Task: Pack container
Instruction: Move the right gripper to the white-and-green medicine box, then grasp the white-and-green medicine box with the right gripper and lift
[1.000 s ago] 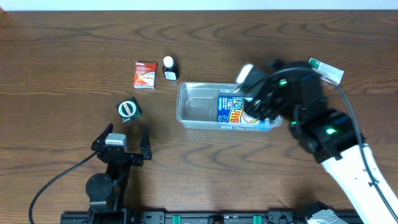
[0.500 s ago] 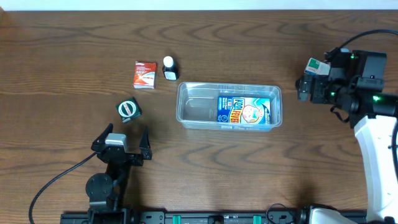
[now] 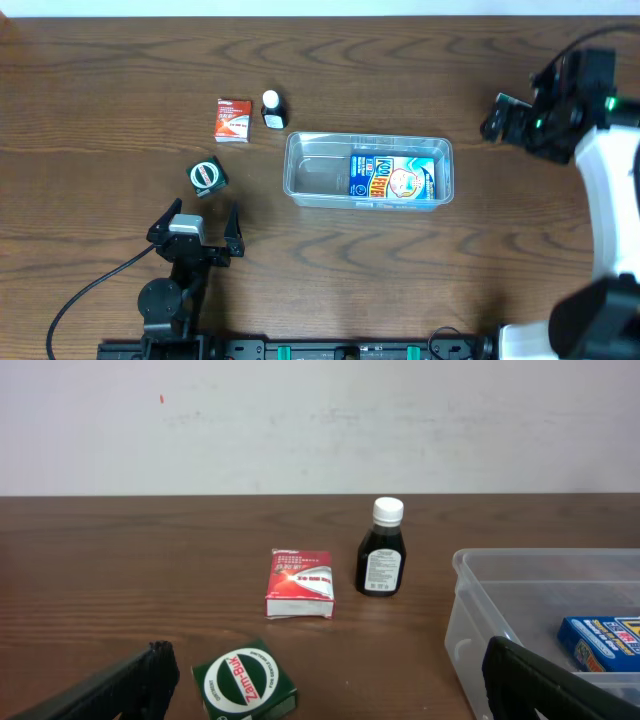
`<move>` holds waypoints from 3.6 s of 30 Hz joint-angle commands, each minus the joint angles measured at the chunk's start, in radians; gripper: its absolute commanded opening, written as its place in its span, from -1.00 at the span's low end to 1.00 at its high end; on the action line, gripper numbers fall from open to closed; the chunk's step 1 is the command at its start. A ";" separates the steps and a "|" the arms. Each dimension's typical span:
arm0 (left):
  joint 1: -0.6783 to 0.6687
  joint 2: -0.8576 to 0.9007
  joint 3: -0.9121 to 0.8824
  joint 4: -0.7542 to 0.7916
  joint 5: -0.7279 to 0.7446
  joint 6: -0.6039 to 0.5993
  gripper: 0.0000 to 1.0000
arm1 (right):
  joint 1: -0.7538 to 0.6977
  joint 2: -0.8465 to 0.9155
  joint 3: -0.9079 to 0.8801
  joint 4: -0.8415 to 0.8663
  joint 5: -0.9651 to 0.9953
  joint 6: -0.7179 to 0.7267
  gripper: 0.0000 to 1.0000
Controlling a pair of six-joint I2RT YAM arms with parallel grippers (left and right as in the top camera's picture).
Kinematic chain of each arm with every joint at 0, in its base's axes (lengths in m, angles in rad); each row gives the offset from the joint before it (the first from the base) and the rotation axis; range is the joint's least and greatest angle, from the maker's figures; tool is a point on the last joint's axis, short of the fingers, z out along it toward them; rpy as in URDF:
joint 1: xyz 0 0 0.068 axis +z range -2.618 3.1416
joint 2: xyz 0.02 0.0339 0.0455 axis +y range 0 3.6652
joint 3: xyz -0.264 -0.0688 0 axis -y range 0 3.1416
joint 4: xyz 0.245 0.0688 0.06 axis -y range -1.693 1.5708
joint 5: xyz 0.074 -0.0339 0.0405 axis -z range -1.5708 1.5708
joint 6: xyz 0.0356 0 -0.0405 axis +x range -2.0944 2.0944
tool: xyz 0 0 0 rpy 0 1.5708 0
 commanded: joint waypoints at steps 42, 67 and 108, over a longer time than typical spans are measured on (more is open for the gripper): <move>0.005 -0.006 -0.019 -0.032 0.006 0.013 0.96 | -0.118 0.483 0.438 -0.051 0.135 0.945 0.79; 0.005 -0.006 -0.019 -0.032 0.006 0.013 0.96 | -0.097 0.682 0.438 0.158 0.200 1.095 0.98; 0.005 -0.006 -0.019 -0.032 0.006 0.013 0.96 | -0.168 0.776 0.438 0.025 0.280 0.491 0.75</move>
